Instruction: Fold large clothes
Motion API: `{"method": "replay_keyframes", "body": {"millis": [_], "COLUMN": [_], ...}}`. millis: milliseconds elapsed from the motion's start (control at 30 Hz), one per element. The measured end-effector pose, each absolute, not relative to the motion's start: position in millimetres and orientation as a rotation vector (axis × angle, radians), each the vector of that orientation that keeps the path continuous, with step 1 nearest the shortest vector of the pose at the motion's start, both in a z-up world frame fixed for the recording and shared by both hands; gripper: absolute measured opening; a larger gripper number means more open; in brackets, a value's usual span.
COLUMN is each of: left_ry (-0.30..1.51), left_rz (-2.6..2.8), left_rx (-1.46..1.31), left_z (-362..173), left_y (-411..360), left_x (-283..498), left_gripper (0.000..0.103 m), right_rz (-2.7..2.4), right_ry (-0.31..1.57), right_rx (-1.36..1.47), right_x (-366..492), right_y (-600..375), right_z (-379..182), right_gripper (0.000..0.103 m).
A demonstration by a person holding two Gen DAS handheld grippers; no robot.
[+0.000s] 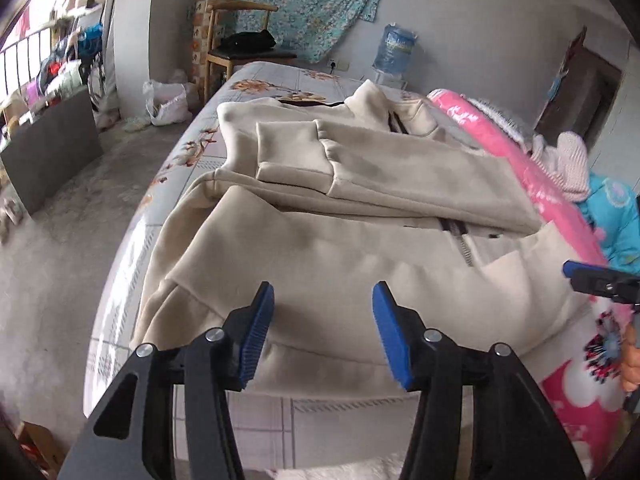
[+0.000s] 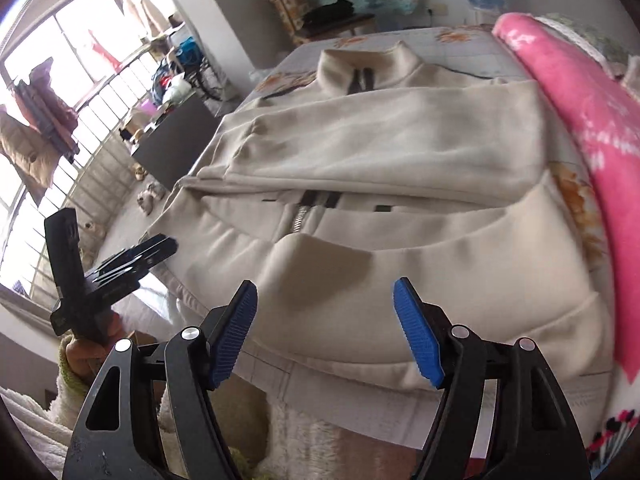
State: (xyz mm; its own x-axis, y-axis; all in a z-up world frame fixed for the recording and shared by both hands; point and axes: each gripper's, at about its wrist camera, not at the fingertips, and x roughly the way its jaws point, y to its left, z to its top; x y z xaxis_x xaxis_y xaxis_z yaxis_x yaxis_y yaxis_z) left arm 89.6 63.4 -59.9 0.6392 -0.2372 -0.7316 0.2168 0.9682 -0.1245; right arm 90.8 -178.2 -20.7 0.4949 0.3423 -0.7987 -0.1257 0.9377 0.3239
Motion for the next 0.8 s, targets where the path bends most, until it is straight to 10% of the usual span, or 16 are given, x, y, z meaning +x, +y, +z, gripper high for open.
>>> {"method": "replay_keyframes", "body": {"millis": [133,300,800], "left_ry": [0.823,0.785,0.599], "left_rz": [-0.195,-0.165,-0.078], "left_rx": [0.083,0.146,0.275], "left_z": [-77,-77,-55], "left_y": [52,52,46], "left_x": [96,95,103], "left_gripper": [0.049,0.009,0.002], "right_rz": [0.292,0.294,0.176], "right_ry": [1.044,1.067,0.821], "right_rx": [0.135,0.108,-0.046], "right_x": [104,106,121], "right_y": [-143,-135,-115], "right_z": [-35,-49,-18], "right_gripper": [0.067,0.004,0.002]}}
